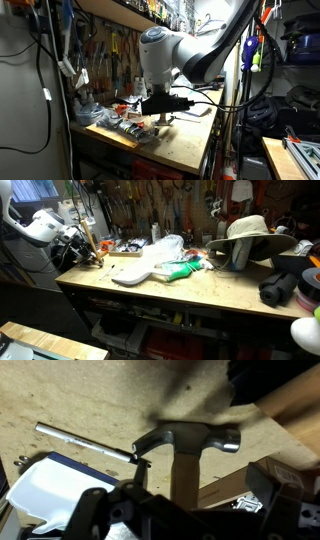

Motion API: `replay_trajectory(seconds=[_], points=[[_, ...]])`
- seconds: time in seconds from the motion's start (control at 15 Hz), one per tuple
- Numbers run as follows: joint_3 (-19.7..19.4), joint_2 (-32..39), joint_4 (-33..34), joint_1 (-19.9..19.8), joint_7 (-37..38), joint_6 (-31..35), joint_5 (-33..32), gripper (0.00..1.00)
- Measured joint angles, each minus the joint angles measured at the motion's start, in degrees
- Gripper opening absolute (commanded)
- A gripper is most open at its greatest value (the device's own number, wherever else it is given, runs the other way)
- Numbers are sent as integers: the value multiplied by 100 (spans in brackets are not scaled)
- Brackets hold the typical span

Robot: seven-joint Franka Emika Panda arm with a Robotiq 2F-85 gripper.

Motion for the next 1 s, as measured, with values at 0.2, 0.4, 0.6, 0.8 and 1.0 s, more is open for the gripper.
replay_trajectory(seconds=[0.2, 0.4, 0.6, 0.8, 1.0], points=[[-42, 125, 60, 17, 71, 1, -112, 100], [-76, 235, 110, 18, 109, 8, -176, 100], [-93, 317, 152, 20, 111, 9, -195, 100], [-105, 362, 181, 24, 117, 9, -223, 99], [-108, 398, 187, 29, 136, 10, -253, 70]])
